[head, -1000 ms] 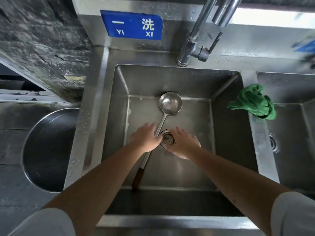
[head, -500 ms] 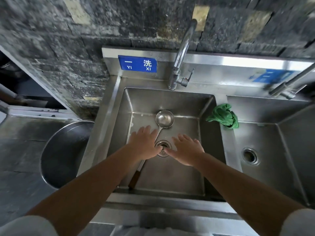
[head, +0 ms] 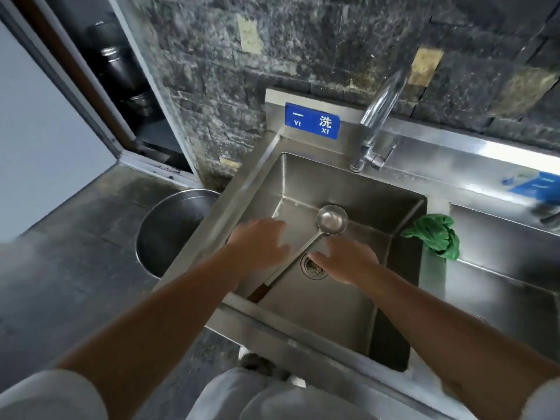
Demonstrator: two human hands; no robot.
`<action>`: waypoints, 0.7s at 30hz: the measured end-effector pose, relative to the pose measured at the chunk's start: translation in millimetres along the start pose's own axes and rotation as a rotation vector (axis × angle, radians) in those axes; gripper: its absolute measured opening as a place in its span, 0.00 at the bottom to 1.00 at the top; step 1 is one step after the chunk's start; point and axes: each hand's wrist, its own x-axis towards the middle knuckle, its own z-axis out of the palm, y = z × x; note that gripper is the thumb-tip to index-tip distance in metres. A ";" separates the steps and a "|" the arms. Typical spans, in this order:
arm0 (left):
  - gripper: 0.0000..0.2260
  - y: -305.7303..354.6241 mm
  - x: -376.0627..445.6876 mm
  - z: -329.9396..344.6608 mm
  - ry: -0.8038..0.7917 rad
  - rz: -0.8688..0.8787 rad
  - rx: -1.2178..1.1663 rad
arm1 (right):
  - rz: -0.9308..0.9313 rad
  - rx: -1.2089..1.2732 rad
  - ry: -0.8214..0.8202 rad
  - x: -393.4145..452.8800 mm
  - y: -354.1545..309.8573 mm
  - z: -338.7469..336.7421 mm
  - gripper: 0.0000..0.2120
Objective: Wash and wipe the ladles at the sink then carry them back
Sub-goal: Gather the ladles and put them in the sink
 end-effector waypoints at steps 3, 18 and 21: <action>0.24 -19.5 -31.6 -0.2 0.019 -0.088 -0.014 | -0.120 -0.033 -0.029 5.1 -29.9 -2.9 0.23; 0.26 -172.5 -290.5 13.9 0.178 -0.735 -0.111 | -0.710 -0.260 -0.121 -62.7 -303.4 28.2 0.39; 0.27 -196.2 -363.6 32.8 0.217 -0.859 -0.147 | -0.846 -0.333 -0.101 -102.4 -364.8 54.0 0.39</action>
